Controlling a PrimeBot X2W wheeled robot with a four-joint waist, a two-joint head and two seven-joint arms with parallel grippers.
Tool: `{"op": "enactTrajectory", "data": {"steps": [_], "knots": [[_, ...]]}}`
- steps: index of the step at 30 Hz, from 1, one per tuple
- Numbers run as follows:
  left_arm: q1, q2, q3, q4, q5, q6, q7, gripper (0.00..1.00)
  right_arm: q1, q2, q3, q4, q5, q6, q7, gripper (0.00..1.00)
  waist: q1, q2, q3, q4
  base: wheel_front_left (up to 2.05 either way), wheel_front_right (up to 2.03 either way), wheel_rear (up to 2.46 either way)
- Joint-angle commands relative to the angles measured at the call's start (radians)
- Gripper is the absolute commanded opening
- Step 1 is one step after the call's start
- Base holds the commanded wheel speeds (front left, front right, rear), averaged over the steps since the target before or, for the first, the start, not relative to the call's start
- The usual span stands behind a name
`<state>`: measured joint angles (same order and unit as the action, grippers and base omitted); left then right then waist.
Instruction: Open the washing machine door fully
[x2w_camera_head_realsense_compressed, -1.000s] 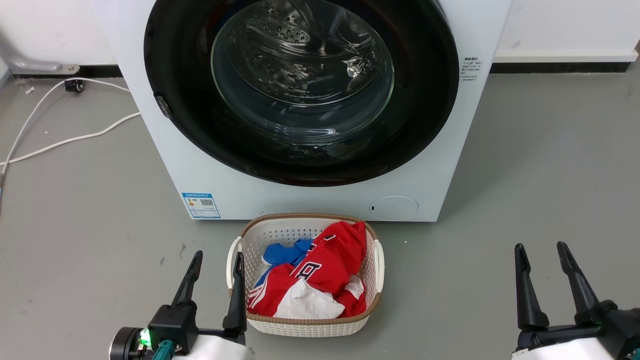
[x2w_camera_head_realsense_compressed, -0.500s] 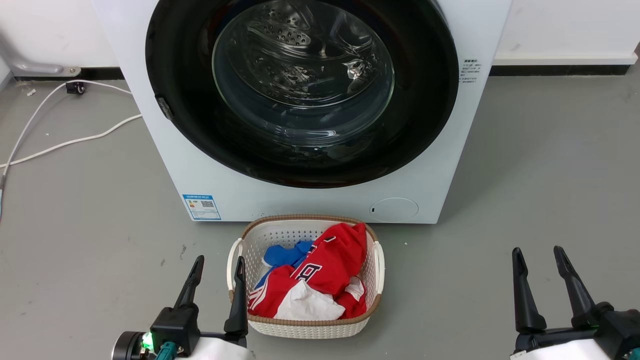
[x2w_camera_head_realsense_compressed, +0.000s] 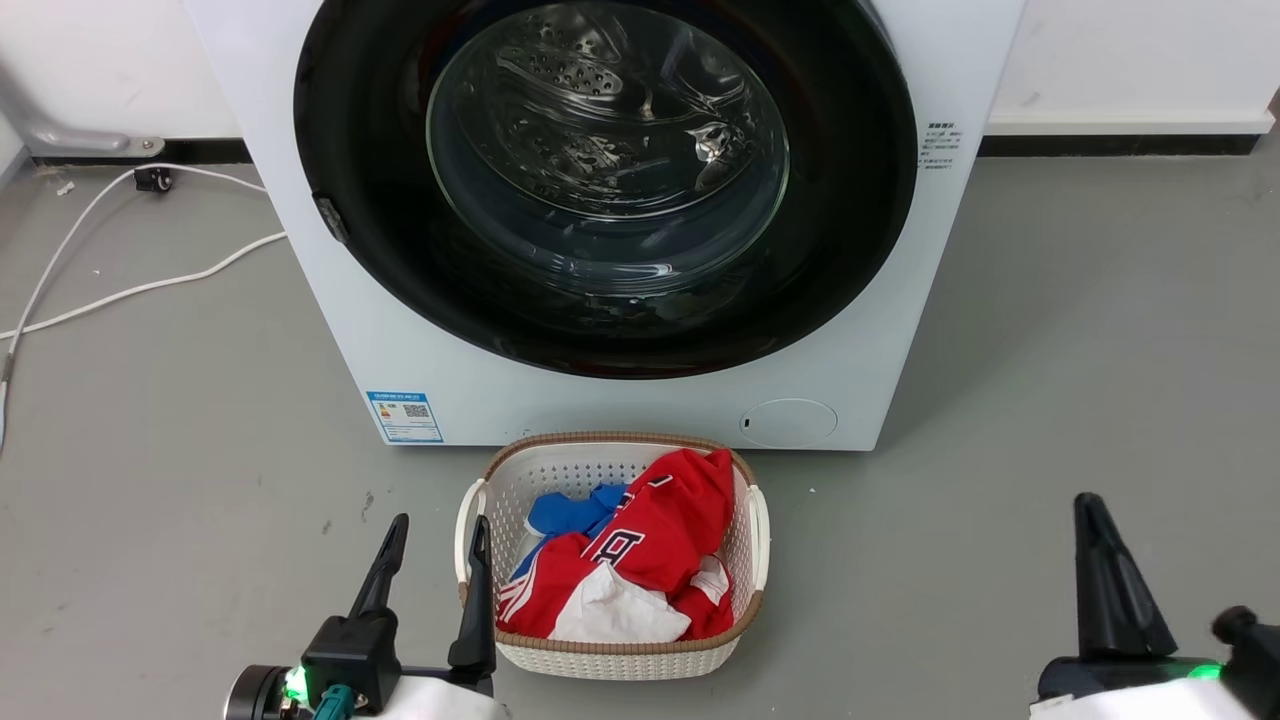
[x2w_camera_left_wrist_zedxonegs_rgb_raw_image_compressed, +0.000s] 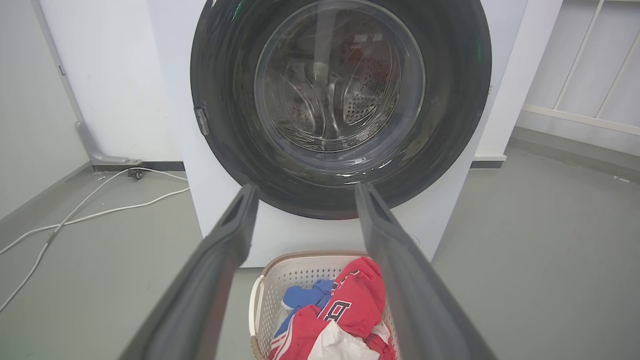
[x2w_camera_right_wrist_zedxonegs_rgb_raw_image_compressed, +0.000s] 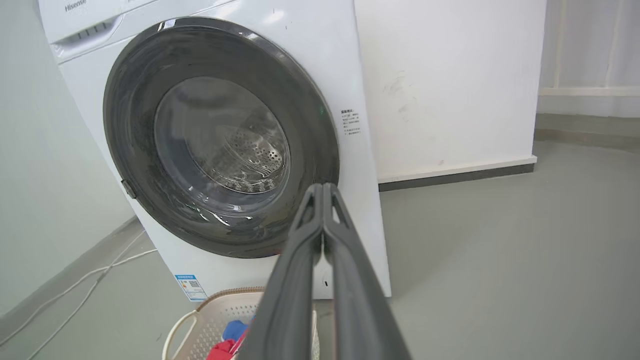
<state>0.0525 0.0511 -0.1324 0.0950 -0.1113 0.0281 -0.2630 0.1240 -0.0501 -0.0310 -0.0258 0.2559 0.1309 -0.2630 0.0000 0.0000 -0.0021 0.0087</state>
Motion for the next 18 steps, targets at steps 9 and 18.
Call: {"op": "enactTrajectory", "data": {"steps": [9, 18], "knots": [[0.009, -0.001, 0.002, 0.0, -0.007, 0.003, -0.003, 1.0, -0.025, 0.0, -0.043, -0.008, 0.547, 0.0, -0.003, 0.0, 0.0, 0.0, 0.0, -0.005, 0.0, 0.0, 0.0], [0.01, -0.001, 0.005, 0.002, -0.014, 0.004, -0.003, 1.0, -0.024, 0.0, -0.056, 0.013, 1.079, 0.0, -0.002, 0.0, 0.0, 0.0, 0.001, -0.002, 0.0, 0.0, 0.0]]}}
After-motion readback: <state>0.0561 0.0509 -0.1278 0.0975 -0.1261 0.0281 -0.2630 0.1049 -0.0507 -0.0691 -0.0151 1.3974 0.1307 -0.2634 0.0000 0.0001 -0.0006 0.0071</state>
